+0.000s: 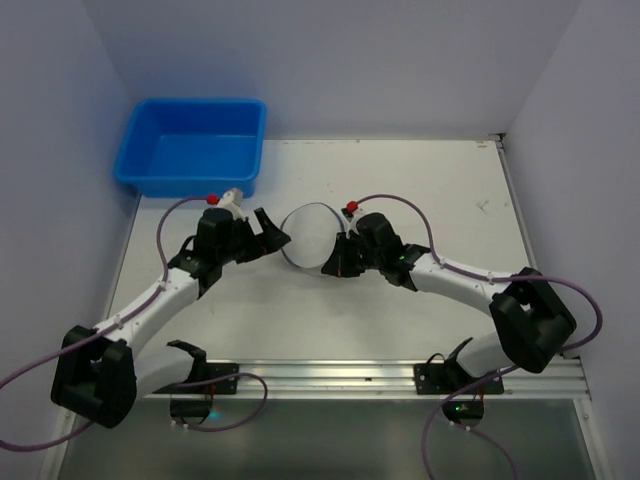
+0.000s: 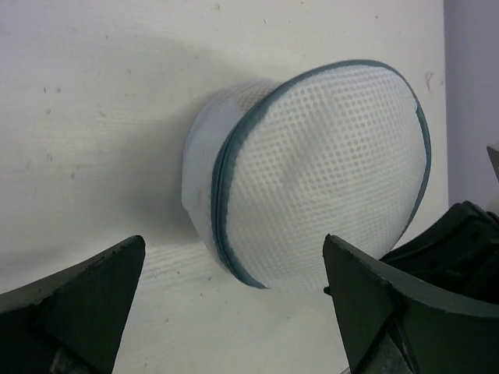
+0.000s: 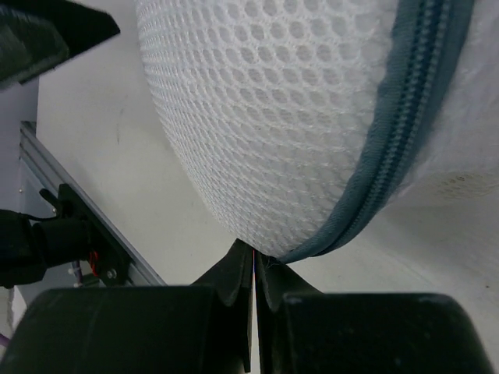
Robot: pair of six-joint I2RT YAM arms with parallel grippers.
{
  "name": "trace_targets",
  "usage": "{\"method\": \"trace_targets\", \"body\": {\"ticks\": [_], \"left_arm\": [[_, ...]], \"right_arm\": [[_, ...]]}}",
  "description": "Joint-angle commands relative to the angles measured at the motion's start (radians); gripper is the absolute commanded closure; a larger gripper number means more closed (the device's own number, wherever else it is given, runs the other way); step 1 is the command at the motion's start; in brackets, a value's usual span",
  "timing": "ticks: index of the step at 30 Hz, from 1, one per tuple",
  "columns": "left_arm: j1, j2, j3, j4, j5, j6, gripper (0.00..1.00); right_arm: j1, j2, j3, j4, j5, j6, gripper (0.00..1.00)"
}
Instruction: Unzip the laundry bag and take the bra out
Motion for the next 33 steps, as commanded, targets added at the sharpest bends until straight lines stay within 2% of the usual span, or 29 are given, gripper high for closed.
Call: {"method": "trace_targets", "body": {"ticks": [1,4,7,9,14,20,23,24,25,26,27,30,33], "left_arm": [[-0.001,-0.135,-0.169,0.054,-0.023,-0.177,0.0],[-0.039,-0.227,-0.257,0.17,-0.017,-0.304,0.0],[-0.13,-0.269,-0.327,0.273,-0.102,-0.395,0.01],[-0.186,-0.252,-0.343,0.327,-0.148,-0.424,0.01],[-0.193,-0.191,-0.397,0.559,-0.172,-0.494,0.03],[-0.199,-0.085,-0.4,0.701,-0.169,-0.543,0.11],[-0.206,-0.035,-0.402,0.747,-0.161,-0.568,0.23],[-0.206,-0.025,-0.403,0.755,-0.159,-0.573,0.36],[-0.206,-0.027,-0.406,0.756,-0.165,-0.573,0.44],[-0.206,-0.039,-0.406,0.749,-0.172,-0.573,0.64],[-0.206,-0.051,-0.405,0.737,-0.178,-0.57,0.72],[-0.206,-0.103,-0.39,0.648,-0.208,-0.539,0.9],[-0.194,-0.157,-0.379,0.566,-0.25,-0.511,1.0]], "right_arm": [[0.03,0.023,0.056,0.058,0.037,0.1,1.0],[0.05,0.029,0.066,0.07,0.048,0.12,1.0],[0.062,0.034,0.072,0.081,0.054,0.141,1.0],[0.068,0.035,0.078,0.083,0.057,0.154,1.0],[0.079,0.041,0.089,0.077,0.056,0.158,1.0],[0.086,0.038,0.078,0.084,0.054,0.167,1.0],[0.091,0.038,0.076,0.09,0.045,0.174,1.0],[0.091,0.04,0.078,0.086,0.047,0.172,1.0],[0.091,0.035,0.076,0.078,0.05,0.169,1.0],[0.091,0.031,0.076,0.055,0.067,0.155,1.0],[0.091,0.023,0.072,0.043,0.08,0.145,1.0],[0.091,-0.014,0.049,-0.009,0.123,0.096,1.0],[0.09,-0.055,0.023,-0.08,0.2,0.036,1.0]]}}
